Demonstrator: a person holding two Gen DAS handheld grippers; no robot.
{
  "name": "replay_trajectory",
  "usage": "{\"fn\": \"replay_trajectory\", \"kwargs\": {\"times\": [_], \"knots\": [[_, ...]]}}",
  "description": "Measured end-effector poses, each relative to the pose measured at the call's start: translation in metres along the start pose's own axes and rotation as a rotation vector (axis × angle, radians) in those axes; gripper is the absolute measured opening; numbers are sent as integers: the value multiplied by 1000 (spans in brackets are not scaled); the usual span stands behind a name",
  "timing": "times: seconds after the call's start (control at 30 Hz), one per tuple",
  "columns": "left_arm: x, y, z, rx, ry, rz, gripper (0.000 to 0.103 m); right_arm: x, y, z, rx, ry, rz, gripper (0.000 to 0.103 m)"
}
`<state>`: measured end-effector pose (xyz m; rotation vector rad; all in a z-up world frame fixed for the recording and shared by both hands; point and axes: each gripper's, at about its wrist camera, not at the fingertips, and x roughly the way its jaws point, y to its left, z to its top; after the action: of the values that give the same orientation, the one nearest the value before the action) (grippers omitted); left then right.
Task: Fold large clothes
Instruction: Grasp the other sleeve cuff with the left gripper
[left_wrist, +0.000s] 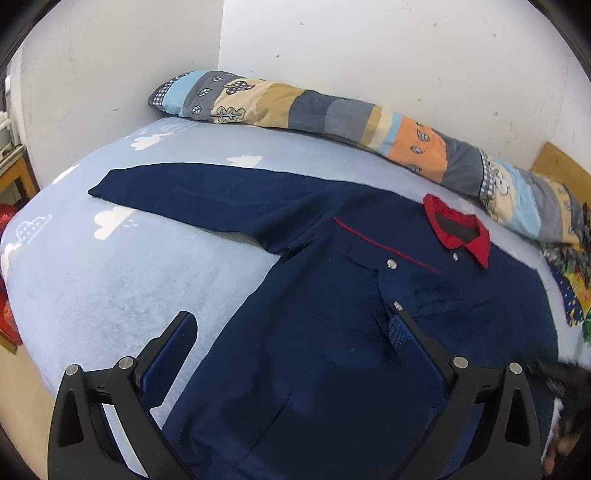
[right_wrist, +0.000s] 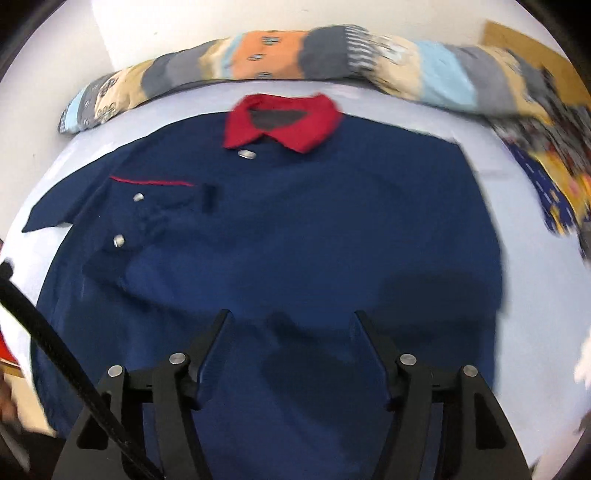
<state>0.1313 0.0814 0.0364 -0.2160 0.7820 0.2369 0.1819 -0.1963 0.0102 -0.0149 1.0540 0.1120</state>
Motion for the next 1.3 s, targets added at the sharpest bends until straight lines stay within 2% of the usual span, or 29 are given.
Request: {"fn": "replay_trajectory", "kwargs": {"times": [0.13,0.23,0.27,0.33,0.4,0.47,0.5,0.6,0.67,0.7,0.77,0.83,0.97,1.13,1.17,1.23,1.27,1.3], "knots": [[7,9,-1,-6,25,20,103,36,52,23,-89,-32,10,69],[12,15,-1,-18,39,30,103,70,71,26,-122,46,4,70],[13,17,-1,-24,44,33,103,78,81,24,-148,64,-39,71],[15,20,-1,-38,54,28,103,73,90,27,-161,56,-89,71],[17,21,-1,-52,67,16,103,54,99,28,-154,6,-45,71],[18,18,-2,-52,73,6,103,47,113,24,-191,-24,-6,76],[18,17,-2,-47,75,3,103,52,121,21,-210,-10,-3,81],[19,13,-3,-36,79,5,103,77,126,8,-242,105,11,84],[17,17,-2,-43,75,5,103,69,125,9,-242,92,9,81],[15,20,-1,-50,72,1,103,55,122,12,-217,78,55,76],[11,30,5,-75,67,-16,103,24,115,15,-167,32,128,76],[8,43,14,-107,64,-33,103,-11,106,14,-128,-31,147,77],[12,97,42,-243,61,-46,103,-61,81,-3,-13,-129,247,84],[44,178,69,-406,100,-64,103,-58,68,-3,41,-106,290,84],[51,196,74,-425,104,-39,103,-57,62,-6,42,-107,283,84],[68,236,84,-463,97,13,94,-54,60,-3,42,-101,272,84],[75,254,87,-487,99,18,81,-53,58,-2,47,-99,273,84],[82,269,90,-516,105,10,77,-53,55,-1,55,-96,285,84]]}}
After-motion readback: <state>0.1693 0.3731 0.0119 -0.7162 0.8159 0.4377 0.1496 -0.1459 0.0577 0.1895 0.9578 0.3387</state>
